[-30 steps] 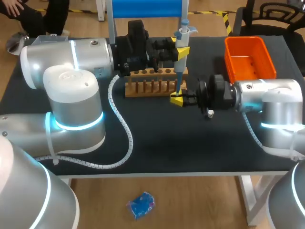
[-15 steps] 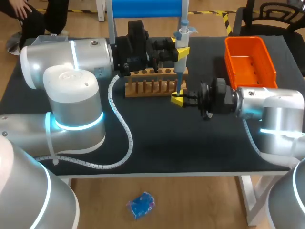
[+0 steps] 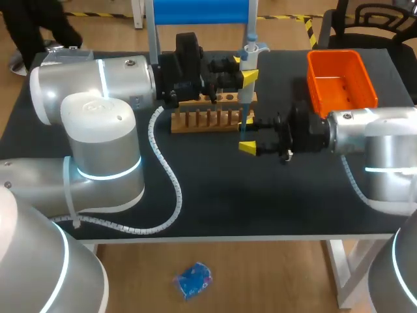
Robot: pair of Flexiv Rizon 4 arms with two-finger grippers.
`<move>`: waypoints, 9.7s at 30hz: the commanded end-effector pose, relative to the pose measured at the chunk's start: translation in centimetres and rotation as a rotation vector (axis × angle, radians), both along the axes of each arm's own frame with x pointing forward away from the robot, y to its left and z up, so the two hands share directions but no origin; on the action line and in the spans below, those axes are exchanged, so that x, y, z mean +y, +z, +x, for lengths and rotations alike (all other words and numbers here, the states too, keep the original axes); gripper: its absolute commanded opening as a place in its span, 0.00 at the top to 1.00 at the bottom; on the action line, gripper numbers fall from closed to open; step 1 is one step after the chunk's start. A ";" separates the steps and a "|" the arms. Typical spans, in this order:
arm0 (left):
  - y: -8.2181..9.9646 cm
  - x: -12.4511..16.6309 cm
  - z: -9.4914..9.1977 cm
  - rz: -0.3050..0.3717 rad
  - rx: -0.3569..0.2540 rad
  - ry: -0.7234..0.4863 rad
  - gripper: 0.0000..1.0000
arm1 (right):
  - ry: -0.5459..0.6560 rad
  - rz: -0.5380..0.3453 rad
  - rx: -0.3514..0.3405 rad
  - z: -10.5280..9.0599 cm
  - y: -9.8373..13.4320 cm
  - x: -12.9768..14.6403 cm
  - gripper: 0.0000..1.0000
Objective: Invert the test tube, pick up the pipette, mount the tip to pipette, aspirate from beaker and dispense into the tube, eject the tip, return the pipette, and cap with the stopper.
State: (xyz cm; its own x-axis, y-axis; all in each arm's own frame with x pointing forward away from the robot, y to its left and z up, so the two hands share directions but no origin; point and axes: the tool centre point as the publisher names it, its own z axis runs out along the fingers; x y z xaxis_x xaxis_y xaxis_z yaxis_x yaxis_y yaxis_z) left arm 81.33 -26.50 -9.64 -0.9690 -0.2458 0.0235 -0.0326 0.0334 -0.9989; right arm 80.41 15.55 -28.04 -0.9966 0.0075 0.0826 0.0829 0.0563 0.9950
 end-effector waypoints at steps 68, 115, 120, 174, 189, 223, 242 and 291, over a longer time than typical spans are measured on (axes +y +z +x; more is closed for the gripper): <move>1.7 21.6 5.3 0.014 -0.123 0.171 1.00 | -0.065 -0.228 -0.046 -0.9 -0.2 5.3 0.00; -0.5 29.8 12.8 0.025 -0.167 0.202 1.00 | -0.324 -0.492 -0.055 7.9 -9.4 22.4 0.00; -0.5 30.2 12.9 0.028 -0.168 0.202 1.00 | -0.336 -0.486 -0.048 8.5 -10.4 23.0 0.00; -6.1 30.2 14.9 -0.001 -0.087 0.228 1.00 | -0.337 -0.498 -0.022 9.4 -12.3 24.2 0.00; -8.5 30.3 15.5 -0.006 -0.043 0.241 1.00 | -0.337 -0.498 -0.022 9.4 -12.3 24.2 0.00; -10.2 30.4 15.8 -0.013 0.002 0.265 1.00 | -0.337 -0.498 -0.022 9.4 -12.3 24.2 0.00; -10.2 30.4 15.8 -0.013 0.002 0.265 1.00 | -0.337 -0.498 -0.022 9.4 -12.3 24.2 0.00; -10.3 30.6 15.8 -0.006 0.000 0.270 1.00 | -0.263 -0.555 -0.104 3.8 -3.1 18.3 0.00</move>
State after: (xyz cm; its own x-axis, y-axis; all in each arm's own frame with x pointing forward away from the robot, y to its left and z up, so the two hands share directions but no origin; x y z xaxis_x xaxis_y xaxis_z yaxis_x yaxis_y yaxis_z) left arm 97.13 4.20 -19.89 -0.8688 -0.4944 0.0265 -0.0409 0.0184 -0.9990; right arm 85.54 38.07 -34.74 -0.9386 0.3171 -0.1358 0.0619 0.5422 0.8380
